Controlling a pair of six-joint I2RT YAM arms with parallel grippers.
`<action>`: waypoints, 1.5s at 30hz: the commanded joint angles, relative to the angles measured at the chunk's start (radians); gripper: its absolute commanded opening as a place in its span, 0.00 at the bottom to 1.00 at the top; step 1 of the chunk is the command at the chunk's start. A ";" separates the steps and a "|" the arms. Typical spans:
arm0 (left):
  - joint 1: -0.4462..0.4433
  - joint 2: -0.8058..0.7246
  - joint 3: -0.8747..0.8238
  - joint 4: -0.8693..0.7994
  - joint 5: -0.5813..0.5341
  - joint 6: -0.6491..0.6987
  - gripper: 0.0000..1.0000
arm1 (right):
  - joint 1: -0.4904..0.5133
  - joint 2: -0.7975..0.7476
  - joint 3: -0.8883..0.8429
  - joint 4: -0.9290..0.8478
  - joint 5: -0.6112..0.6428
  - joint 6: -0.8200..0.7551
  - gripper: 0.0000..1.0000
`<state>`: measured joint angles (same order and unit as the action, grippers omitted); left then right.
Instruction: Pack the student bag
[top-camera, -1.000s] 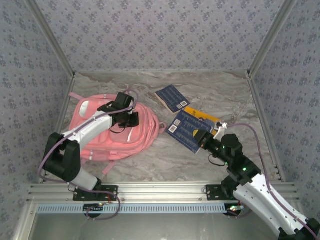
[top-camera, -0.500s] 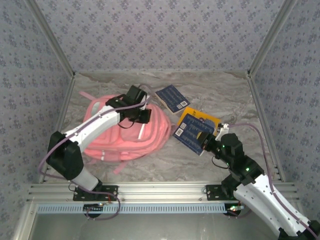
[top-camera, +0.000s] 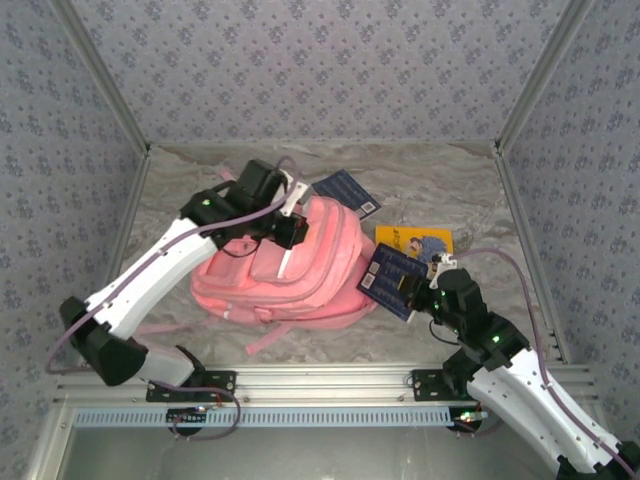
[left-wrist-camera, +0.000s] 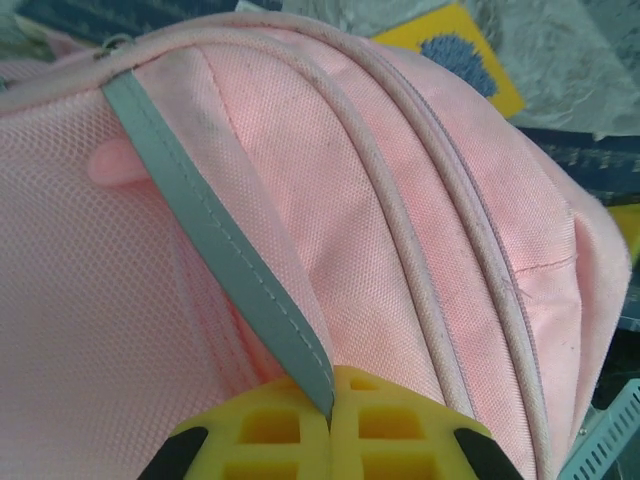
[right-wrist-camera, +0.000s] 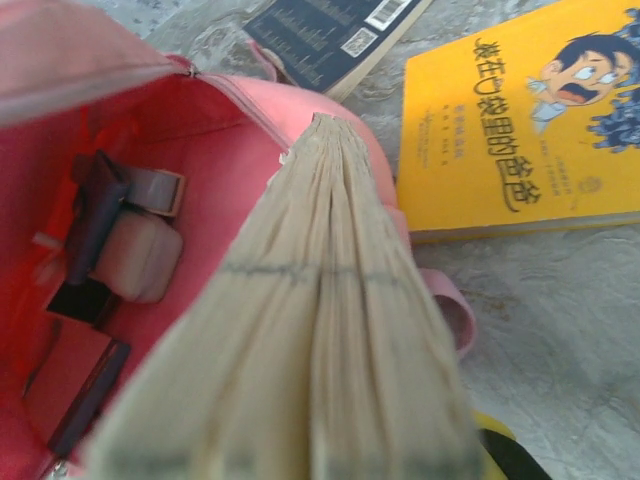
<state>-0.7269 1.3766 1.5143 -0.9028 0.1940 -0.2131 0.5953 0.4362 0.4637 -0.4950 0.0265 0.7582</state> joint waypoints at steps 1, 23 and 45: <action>0.008 -0.086 0.079 0.016 0.040 0.110 0.00 | 0.020 -0.009 0.041 0.068 -0.069 -0.013 0.00; 0.210 -0.186 0.045 0.094 0.415 0.223 0.00 | 0.272 0.183 0.135 0.359 -0.076 0.225 0.00; 0.242 -0.148 0.103 0.113 0.440 0.175 0.00 | 0.356 0.819 0.306 0.734 -0.010 0.450 0.00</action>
<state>-0.4915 1.2514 1.5299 -0.9611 0.5537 -0.0372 0.9329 1.2007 0.7063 0.1619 -0.0292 1.1812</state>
